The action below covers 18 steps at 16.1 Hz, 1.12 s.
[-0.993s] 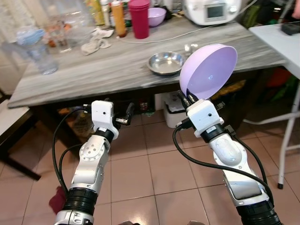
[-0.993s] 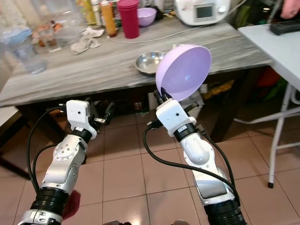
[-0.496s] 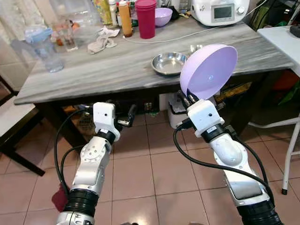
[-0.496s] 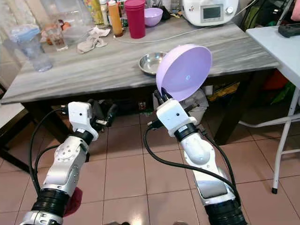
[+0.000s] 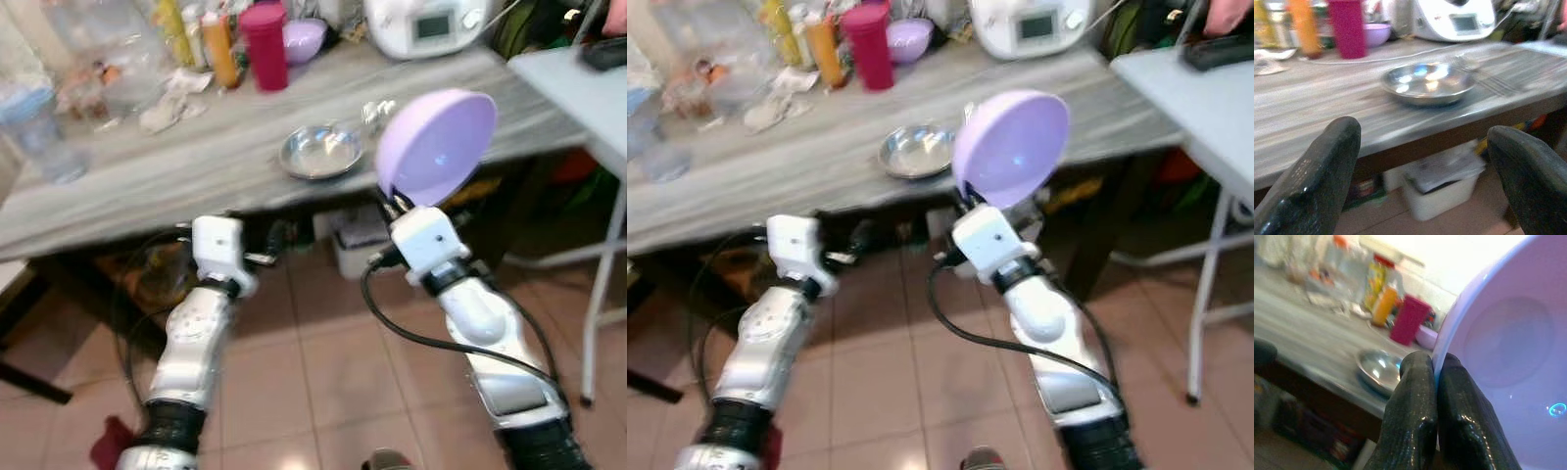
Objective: Setting the table
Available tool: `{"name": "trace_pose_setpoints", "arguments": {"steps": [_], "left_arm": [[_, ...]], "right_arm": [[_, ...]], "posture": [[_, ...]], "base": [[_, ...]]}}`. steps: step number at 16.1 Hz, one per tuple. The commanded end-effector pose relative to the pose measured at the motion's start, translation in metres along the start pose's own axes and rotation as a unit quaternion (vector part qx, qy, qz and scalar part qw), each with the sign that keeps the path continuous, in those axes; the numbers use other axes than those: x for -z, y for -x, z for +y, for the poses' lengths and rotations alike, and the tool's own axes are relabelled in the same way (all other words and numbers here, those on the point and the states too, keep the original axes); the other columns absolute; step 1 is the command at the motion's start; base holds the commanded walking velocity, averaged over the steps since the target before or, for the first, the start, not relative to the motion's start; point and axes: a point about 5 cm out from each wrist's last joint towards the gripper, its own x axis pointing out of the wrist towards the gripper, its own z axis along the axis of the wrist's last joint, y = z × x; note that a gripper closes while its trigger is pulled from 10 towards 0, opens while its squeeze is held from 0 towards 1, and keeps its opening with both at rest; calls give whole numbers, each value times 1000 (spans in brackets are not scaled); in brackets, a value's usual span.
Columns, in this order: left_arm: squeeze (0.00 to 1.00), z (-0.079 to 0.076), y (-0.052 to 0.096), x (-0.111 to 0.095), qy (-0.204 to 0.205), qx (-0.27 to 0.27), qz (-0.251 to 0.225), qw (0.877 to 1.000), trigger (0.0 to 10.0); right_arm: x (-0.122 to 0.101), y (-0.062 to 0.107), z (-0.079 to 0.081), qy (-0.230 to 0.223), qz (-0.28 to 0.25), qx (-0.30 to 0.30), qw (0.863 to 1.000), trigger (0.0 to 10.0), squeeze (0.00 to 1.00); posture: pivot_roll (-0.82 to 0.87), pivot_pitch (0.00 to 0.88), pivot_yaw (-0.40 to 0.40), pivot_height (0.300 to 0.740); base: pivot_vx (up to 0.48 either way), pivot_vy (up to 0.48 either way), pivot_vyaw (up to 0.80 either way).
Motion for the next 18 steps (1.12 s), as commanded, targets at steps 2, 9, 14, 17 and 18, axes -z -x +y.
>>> {"name": "trace_pose_setpoints", "arguments": {"steps": [2,9,14,17,18], "left_arm": [[0,11,3,-2,-11,-13,0,1000,10000],[0,2,1,-7,-6,-1,-13,1000,10000],[0,0,1,-10,-6,2,-18,1000,10000],[0,-2,1,-13,-10,8,-23,1000,10000],[0,-3,1,-14,-11,9,-24,1000,10000]], "right_arm": [[-9,-4,2,-4,-19,-3,1000,10000,0],[-15,-6,0,8,-34,-8,999,10000,0],[-14,-4,0,10,-32,-11,999,10000,0],[-14,-5,0,9,-33,-11,999,10000,0],[-14,-5,0,9,-32,-11,999,10000,0]], "posture": [[-253,92,95,740],[-256,86,91,740],[-257,87,93,740],[-257,85,91,740],[-258,84,90,740]], "base": [[401,0,0],[401,0,373],[402,0,259],[393,0,675],[375,0,0]]}}
